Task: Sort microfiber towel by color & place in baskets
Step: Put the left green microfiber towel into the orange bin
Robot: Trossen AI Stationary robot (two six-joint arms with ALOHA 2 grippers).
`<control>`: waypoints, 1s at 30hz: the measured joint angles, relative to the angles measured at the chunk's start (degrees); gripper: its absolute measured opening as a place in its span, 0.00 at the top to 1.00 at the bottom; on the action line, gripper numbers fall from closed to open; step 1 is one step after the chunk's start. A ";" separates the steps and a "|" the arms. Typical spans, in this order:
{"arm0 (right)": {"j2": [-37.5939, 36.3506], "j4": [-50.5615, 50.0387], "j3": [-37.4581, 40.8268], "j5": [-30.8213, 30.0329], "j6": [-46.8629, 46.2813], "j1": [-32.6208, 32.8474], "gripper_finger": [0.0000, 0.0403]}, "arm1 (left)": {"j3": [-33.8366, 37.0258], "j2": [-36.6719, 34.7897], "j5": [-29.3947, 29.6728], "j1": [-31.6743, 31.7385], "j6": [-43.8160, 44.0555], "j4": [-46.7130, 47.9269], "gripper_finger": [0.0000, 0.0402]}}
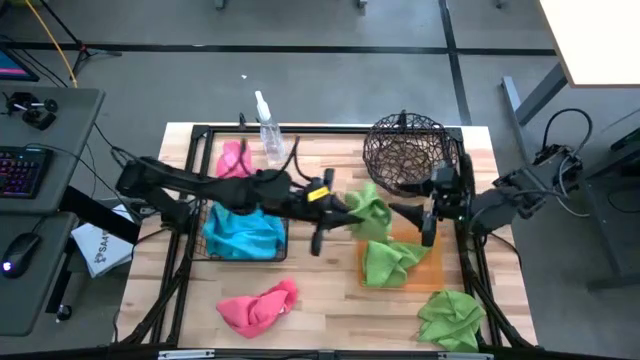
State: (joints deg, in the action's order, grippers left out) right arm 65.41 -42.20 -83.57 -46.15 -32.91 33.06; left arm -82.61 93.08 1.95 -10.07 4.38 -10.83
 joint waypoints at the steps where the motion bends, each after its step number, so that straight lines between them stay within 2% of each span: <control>1: -0.33 0.19 0.00 -0.63 0.39 0.00 0.39 | 0.00 1.53 -0.01 0.29 -0.02 -2.67 1.00; 9: -1.45 0.02 0.00 -3.39 1.02 0.00 0.39 | 0.00 13.14 -0.05 1.94 3.76 -22.82 1.00; 13: -1.45 0.00 0.00 -3.39 0.83 -0.02 0.39 | 0.00 17.90 0.17 2.24 5.00 -28.68 1.00; 18: -1.42 0.00 0.00 -3.39 0.39 -0.02 0.39 | 0.02 22.63 -0.24 2.17 7.11 -28.83 1.00; 24: -1.42 -0.17 0.00 -3.39 -0.06 -0.02 0.39 | 0.02 26.29 -7.12 -0.12 13.89 -27.24 1.00; 30: -1.42 -1.47 0.00 -3.91 -0.07 -0.02 0.39 | 0.02 29.23 -2.62 -2.27 12.02 -20.79 1.00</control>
State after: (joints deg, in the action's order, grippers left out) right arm 63.99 -43.67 -83.57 -50.06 -32.98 33.04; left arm -82.59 122.32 -0.67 -12.34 16.40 -31.62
